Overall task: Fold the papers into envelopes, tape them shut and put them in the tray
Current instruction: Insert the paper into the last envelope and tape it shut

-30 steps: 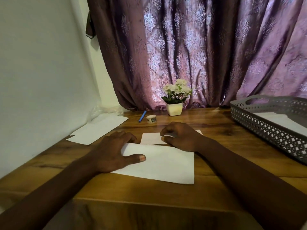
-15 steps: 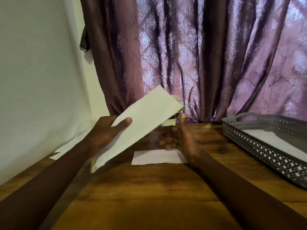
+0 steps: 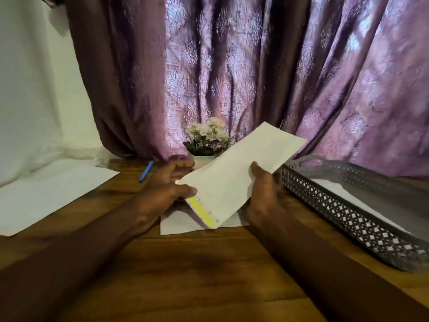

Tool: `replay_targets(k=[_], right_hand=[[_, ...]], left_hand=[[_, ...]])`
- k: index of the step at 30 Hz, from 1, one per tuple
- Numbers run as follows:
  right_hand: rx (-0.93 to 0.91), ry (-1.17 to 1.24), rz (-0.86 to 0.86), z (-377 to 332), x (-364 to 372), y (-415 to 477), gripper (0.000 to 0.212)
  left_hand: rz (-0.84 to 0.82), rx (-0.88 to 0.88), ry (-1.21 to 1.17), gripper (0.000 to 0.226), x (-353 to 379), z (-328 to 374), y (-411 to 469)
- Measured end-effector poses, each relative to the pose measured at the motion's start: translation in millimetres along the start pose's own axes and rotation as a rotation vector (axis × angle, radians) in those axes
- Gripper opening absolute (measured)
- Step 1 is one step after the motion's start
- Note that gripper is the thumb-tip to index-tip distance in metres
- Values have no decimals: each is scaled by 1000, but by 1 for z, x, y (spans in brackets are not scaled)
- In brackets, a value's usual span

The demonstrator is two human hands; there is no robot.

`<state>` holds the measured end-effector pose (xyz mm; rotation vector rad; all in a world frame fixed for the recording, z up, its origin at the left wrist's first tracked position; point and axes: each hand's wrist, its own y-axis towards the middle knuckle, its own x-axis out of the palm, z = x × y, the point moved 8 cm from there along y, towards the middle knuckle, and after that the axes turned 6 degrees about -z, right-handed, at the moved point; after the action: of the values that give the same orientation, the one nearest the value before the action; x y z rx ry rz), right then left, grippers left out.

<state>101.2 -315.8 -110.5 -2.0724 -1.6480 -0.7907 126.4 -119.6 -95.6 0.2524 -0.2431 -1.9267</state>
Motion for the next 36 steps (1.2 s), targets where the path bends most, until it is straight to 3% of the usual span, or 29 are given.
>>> replay_targets(k=[2,6,8,10,12,14,16,19,22,26,30,33,36], right_hand=[[-6,66,-22,-4,-4,-1,34],[29,226,-267,-7,16,-9,60],[80,252,-323,-4,25,-15,70],[121,242,-327,-2,28,-21,70],[118,225,-270,-4,24,-22,57],[114,237,-231,-7,21,-23,59],[110,238,-189,-12,19,-23,70],[89,252,-157,-19,19,-24,87],[98,250,-117,-17,16,-24,91],[126,228,-126,-9,19,-25,91],[109,252,-204,-6,28,-27,85],[131,258,-279,-4,36,-28,61],[215,258,-346,7,38,-31,65]], left_hand=[[-19,-10,-101,55,2,-1,-4],[-79,-62,-319,40,18,-4,-7],[-112,-85,-349,46,25,-6,-10],[-62,8,-68,49,22,-2,-13],[98,286,542,40,17,27,-23],[165,587,822,31,29,58,-39],[86,732,810,25,39,74,-50],[-54,785,934,46,58,76,-60],[-34,810,1104,47,67,71,-66],[58,897,1160,29,66,76,-67],[46,894,1171,43,64,75,-66],[43,885,1178,48,67,73,-66],[51,895,1214,49,71,73,-66]])
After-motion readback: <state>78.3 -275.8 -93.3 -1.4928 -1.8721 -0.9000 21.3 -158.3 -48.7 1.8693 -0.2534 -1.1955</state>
